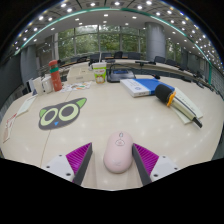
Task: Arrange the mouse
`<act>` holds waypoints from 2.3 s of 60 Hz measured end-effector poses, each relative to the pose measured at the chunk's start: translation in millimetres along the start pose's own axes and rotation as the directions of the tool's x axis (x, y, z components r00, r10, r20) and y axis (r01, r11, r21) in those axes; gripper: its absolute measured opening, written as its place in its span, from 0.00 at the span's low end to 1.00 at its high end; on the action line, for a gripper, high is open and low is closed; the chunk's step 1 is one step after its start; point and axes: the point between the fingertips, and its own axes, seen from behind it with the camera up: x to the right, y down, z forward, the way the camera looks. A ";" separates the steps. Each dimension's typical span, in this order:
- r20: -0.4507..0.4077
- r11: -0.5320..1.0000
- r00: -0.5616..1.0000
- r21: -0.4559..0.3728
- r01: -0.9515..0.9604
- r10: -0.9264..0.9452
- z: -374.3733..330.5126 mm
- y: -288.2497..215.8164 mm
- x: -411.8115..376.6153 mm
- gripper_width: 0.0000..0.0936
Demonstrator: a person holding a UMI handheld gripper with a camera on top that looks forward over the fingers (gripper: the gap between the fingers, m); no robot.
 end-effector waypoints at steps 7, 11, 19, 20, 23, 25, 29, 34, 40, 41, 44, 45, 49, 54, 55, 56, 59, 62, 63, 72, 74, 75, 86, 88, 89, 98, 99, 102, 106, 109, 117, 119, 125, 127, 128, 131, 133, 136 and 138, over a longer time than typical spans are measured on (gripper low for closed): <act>-0.018 0.998 0.998 -0.009 0.055 -0.055 12.1 -7.3 3.9 0.66; -0.004 0.998 0.998 -0.009 0.059 -0.059 16.3 -10.0 2.8 0.52; -0.014 0.996 0.996 -0.033 0.082 -0.083 17.4 -10.0 3.2 0.44; -0.018 0.996 0.996 -0.036 0.083 -0.084 17.5 -10.2 3.6 0.43; -0.029 0.995 0.995 -0.047 0.090 -0.092 17.6 -10.5 3.6 0.39; -0.033 0.993 0.994 -0.056 0.101 -0.103 17.4 -11.6 2.7 0.36; -0.040 0.992 0.994 -0.072 0.102 -0.105 17.4 -13.9 0.7 0.34; -0.059 0.994 0.993 -0.057 0.096 -0.100 12.5 -30.6 -6.2 0.34; -0.087 0.995 0.992 0.018 0.098 -0.096 -3.4 -81.2 -28.5 0.34; -0.091 0.995 0.992 0.034 0.096 -0.092 -6.5 -91.5 -33.5 0.34; -0.085 0.992 0.992 0.071 0.100 -0.094 -14.0 -120.1 -54.8 0.34; -0.085 0.991 0.992 0.086 0.101 -0.094 -15.8 -131.4 -62.1 0.34; -0.069 0.984 0.991 0.131 0.119 -0.111 -18.5 -162.0 -92.9 0.34; -0.035 0.981 0.992 0.152 0.122 -0.118 -4.9 -183.8 -134.7 0.34; -0.028 0.981 0.993 0.151 0.120 -0.117 -1.3 -183.9 -142.7 0.34; -0.022 0.982 0.993 0.147 0.116 -0.114 5.1 -185.2 -148.4 0.34; -0.004 0.985 0.994 0.135 0.110 -0.110 22.2 -180.5 -168.3 0.34; 0.011 0.989 0.995 0.108 0.100 -0.102 43.0 -170.3 -185.2 0.34; 0.017 0.990 0.995 0.096 0.099 -0.101 49.6 -166.1 -190.0 0.34; 0.017 0.995 0.995 0.013 0.103 -0.103 95.6 -119.7 -213.9 0.34; 0.012 0.994 0.994 0.004 0.107 -0.107 101.1 -112.6 -215.9 0.34; 0.006 0.994 0.994 0.003 0.108 -0.108 103.4 -110.1 -215.8 0.35; -0.009 0.995 0.996 -0.044 0.085 -0.085 115.4 -84.5 -215.0 0.56; -0.013 0.995 0.997 -0.054 0.080 -0.081 112.5 -83.8 -213.2 0.67; -0.013 0.995 0.997 -0.060 0.079 -0.080 110.3 -83.5 -212.9 0.75; -0.025 0.996 0.996 -0.042 0.081 -0.083 62.9 -104.6 -209.3 0.93; -0.027 0.996 0.996 -0.040 0.084 -0.085 56.1 -110.0 -208.9 0.93; -0.035 0.996 0.995 -0.013 0.089 -0.089 27.9 -119.8 -209.2 0.91; -0.040 0.995 0.994 0.016 0.100 -0.099 -10.7 -132.2 -211.0 0.91; -0.040 0.994 0.994 0.040 0.102 -0.101 -40.8 -140.1 -213.0 0.92; -0.044 0.992 0.995 0.090 0.092 -0.089 -122.3 -145.8 -216.3 0.92; -0.056 0.990 0.994 0.098 0.098 -0.093 -141.9 -144.8 -213.7 0.92; -0.078 0.983 0.990 0.131 0.128 -0.118 -194.2 -140.0 -211.0 0.91; -0.078 0.982 0.989 0.137 0.134 -0.124 -208.2 -137.1 -211.5 0.92; -0.076 0.981 0.989 0.140 0.136 -0.126 -215.1 -135.8 -211.9 0.92; -0.069 0.979 0.990 0.152 0.134 -0.125 -233.0 -130.4 -213.8 0.91; -0.060 0.981 0.991 0.152 0.124 -0.116 -243.4 -126.7 -213.7 0.91; -0.057 0.982 0.992 0.152 0.117 -0.109 -255.9 -121.8 -211.1 0.92; -0.062 0.981 0.992 0.154 0.119 -0.111 -263.1 -119.6 -209.1 0.91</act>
